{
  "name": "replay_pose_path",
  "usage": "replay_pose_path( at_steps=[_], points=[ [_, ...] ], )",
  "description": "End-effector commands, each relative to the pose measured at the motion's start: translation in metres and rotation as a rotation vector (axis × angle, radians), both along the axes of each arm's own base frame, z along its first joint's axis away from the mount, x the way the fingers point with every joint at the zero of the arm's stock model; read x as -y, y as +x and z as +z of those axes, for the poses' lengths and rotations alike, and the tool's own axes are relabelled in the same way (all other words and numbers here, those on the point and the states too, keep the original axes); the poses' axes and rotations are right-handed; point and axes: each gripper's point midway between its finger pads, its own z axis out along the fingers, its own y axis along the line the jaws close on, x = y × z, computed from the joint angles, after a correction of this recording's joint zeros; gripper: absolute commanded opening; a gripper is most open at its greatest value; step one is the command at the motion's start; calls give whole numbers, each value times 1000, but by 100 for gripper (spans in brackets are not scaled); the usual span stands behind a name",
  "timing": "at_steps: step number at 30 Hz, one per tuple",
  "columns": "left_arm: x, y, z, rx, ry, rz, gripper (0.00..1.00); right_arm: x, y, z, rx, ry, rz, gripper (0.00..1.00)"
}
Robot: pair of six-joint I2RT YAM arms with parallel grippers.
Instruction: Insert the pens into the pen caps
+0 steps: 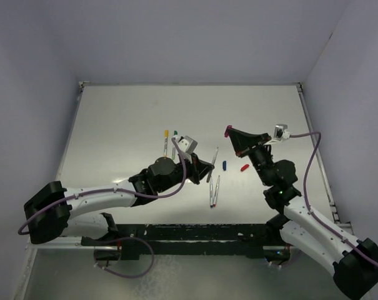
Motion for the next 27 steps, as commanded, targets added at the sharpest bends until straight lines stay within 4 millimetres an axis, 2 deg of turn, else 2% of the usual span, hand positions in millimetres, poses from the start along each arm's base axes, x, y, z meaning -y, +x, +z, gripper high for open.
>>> replay_pose_path(
  at_steps=[1, 14, 27],
  points=[
    [11, 0, 40, 47, -132, -31, 0, 0, -12, 38, 105, 158, 50, 0],
    [18, 2, 56, 103, -147, -48, 0, -8, -19, 19, 72, 183, 115, 0],
    [17, 6, 55, 108, -133, -28, 0, -7, -24, 12, 55, 179, 129, 0]
  ],
)
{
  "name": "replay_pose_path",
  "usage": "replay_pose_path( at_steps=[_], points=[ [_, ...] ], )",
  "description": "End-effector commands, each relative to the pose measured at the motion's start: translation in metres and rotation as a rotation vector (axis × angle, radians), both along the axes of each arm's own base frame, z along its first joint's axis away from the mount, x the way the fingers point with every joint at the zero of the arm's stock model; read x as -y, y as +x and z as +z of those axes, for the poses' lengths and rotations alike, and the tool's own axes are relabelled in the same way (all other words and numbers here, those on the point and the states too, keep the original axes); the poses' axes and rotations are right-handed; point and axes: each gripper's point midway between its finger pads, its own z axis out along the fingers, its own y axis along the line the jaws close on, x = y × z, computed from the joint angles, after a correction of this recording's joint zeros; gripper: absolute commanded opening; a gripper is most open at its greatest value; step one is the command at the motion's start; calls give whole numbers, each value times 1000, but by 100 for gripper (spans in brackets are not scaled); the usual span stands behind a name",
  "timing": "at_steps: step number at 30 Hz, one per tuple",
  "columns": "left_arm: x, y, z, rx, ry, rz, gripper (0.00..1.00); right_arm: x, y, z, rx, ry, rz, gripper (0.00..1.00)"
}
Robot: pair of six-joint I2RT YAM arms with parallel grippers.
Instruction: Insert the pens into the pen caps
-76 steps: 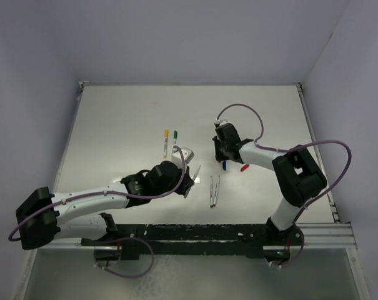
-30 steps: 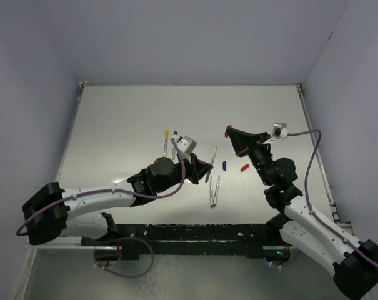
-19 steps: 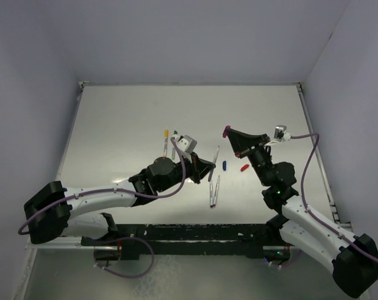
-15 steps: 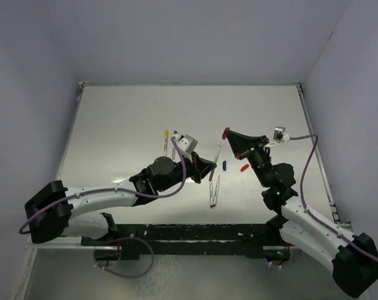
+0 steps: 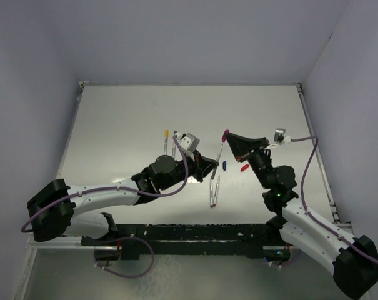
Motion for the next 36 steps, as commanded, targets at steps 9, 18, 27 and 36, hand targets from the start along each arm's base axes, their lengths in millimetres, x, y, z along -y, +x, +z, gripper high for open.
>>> replay_pose_path(
  at_steps=[9, 18, 27, 36],
  points=[
    [0, 5, 36, 69, -71, 12, 0, 1, -9, 11, 45, 21, 21, 0],
    [0, 4, 38, 73, -72, 11, 0, 1, -8, 8, 40, 6, 12, 0],
    [-2, 3, 38, 72, -72, 11, 0, 2, -8, 7, 43, -3, 7, 0],
    [-4, 5, 37, 69, -73, 22, 0, -1, -9, 6, 43, -7, 24, 0]
  ],
)
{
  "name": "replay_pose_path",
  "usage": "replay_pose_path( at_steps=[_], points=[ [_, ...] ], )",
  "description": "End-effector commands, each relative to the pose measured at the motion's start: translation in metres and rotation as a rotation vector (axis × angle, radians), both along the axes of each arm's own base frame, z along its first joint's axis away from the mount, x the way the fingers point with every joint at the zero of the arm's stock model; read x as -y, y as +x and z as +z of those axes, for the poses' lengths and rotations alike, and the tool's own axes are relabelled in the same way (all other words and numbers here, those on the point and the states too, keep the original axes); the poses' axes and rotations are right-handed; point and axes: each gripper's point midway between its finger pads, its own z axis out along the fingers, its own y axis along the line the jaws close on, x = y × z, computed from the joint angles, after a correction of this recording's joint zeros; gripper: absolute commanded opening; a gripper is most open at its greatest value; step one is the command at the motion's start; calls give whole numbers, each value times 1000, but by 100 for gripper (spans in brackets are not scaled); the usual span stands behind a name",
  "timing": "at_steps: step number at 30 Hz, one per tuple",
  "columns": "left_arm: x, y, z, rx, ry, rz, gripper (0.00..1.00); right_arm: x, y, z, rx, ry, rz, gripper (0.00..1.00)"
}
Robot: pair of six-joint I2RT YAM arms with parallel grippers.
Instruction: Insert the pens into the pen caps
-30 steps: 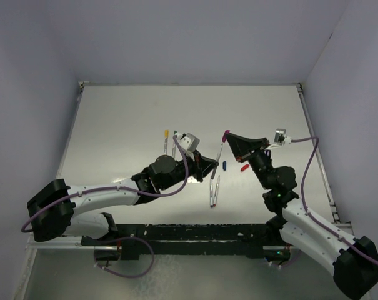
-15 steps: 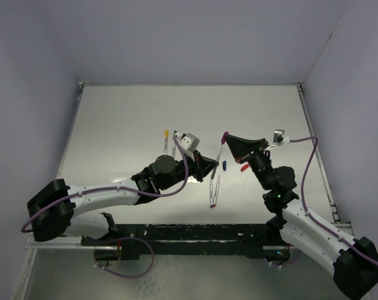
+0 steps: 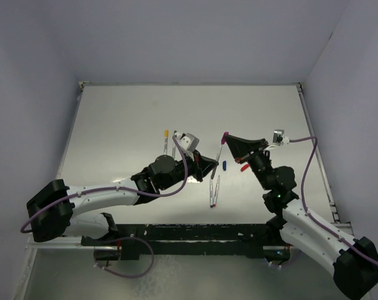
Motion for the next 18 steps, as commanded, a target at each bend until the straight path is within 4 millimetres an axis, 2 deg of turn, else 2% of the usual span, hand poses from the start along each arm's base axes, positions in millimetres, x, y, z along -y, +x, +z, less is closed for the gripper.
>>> replay_pose_path(
  at_steps=[1, 11, 18],
  points=[
    [-2, 4, 36, 62, -74, 17, 0, -1, -6, 13, 51, 12, 16, 0],
    [4, 7, 43, 79, -83, 14, 0, -13, -7, -4, 0, -33, 76, 0],
    [1, 13, 51, 104, -99, 46, 0, -26, -13, -35, -75, -110, 157, 0]
  ],
)
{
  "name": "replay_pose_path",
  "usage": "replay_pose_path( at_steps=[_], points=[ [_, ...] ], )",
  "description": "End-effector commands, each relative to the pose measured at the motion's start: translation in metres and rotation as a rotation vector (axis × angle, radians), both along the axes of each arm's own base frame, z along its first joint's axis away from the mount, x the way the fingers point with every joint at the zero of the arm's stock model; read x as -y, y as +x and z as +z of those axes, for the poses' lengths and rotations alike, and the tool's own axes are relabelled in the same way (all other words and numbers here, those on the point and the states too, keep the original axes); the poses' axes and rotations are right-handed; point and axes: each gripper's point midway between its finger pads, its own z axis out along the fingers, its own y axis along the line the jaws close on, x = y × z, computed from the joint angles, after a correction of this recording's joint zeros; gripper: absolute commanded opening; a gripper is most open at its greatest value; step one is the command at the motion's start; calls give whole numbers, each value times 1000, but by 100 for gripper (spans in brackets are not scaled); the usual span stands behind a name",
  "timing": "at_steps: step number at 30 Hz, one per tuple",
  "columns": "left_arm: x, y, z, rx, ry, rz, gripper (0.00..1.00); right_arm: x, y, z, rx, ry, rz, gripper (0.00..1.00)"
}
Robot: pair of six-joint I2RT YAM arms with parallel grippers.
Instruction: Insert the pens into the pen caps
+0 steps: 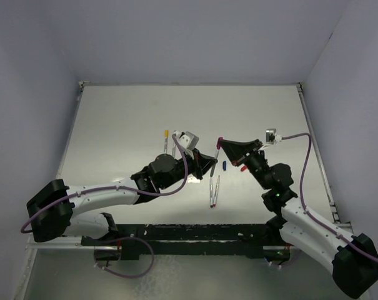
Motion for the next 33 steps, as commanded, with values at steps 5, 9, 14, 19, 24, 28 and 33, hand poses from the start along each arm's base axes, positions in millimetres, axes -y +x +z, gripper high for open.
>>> replay_pose_path(
  at_steps=[5, 9, 14, 19, 24, 28, 33],
  points=[
    [0, 17, 53, 110, -124, 43, 0, -19, -14, -45, -113, -125, 132, 0],
    [-6, 25, 63, 134, -168, 54, 0, -20, -19, -61, -153, -158, 156, 0],
    [-17, 32, 82, 186, -245, 91, 0, -24, -27, -74, -173, -193, 192, 0],
    [-22, 44, 100, 220, -300, 97, 0, -29, -32, -90, -211, -249, 209, 0],
    [-24, 52, 116, 253, -330, 98, 0, -38, -40, -109, -254, -318, 224, 0],
    [-27, 57, 125, 271, -334, 105, 0, -41, -42, -120, -282, -338, 221, 0],
    [-31, 57, 119, 262, -301, 115, 0, -36, -35, -114, -274, -319, 166, 0]
  ],
)
